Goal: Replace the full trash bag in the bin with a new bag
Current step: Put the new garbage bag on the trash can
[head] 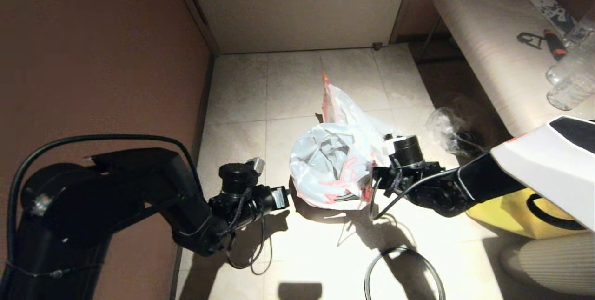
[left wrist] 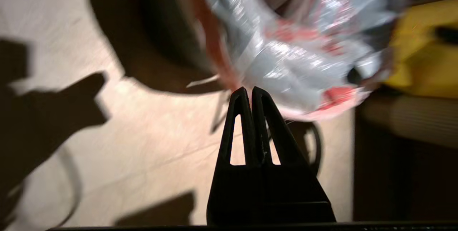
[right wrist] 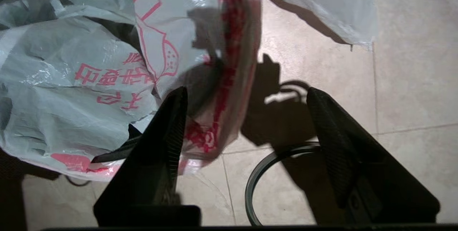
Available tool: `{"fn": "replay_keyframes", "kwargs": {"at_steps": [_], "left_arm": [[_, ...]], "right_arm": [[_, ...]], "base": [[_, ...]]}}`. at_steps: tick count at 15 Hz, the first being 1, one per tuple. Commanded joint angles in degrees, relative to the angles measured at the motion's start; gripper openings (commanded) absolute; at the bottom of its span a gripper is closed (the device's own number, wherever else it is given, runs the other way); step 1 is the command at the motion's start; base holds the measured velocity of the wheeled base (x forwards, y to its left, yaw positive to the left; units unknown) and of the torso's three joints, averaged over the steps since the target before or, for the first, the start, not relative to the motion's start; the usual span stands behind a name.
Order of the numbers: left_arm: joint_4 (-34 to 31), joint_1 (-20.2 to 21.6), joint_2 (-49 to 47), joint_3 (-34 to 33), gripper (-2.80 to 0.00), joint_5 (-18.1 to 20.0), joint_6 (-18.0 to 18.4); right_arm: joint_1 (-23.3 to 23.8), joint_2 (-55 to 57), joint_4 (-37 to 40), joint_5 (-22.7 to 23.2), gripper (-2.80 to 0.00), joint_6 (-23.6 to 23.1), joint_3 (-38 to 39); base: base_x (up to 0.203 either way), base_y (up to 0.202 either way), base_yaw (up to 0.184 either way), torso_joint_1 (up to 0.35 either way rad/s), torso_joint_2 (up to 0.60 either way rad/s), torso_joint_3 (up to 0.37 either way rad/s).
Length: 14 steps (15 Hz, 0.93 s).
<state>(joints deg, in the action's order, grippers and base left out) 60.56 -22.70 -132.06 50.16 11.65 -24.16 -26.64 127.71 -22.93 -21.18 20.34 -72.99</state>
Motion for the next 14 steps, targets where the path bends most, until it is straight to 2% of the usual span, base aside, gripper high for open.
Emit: {"fn": "replay_keyframes", "kwargs": {"at_steps": [1, 6, 7, 9, 14], "left_arm": [[9.0, 2.7, -3.4, 0.9, -2.80, 8.2, -0.7], [9.7, 2.8, -3.9, 1.3, -2.80, 9.0, -0.6], [10.5, 2.8, -3.9, 1.2, -2.80, 9.0, -0.6], [11.6, 2.8, -4.2, 1.2, -2.80, 9.0, -0.6], [11.6, 2.7, -4.3, 1.3, -2.80, 8.9, -0.4]], "right_arm": [[-0.3, 6.3, 0.5, -0.2, 0.00, -0.1, -4.8], [-1.5, 13.5, 8.1, -0.6, 0.00, -0.7, -20.2], [-1.5, 15.5, 10.0, -1.0, -2.80, -0.7, -23.1], [-1.3, 18.1, 13.2, -1.5, -2.80, -1.4, -26.6], [-1.8, 16.8, 15.2, -2.4, -2.80, -1.8, -26.9]], "base": [[0.000, 0.000, 0.000, 0.000, 0.00, 0.000], [0.000, 0.000, 0.000, 0.000, 0.00, 0.000], [0.000, 0.000, 0.000, 0.000, 0.00, 0.000], [0.000, 0.000, 0.000, 0.000, 0.00, 0.000], [0.000, 0.000, 0.000, 0.000, 0.00, 0.000]]}}
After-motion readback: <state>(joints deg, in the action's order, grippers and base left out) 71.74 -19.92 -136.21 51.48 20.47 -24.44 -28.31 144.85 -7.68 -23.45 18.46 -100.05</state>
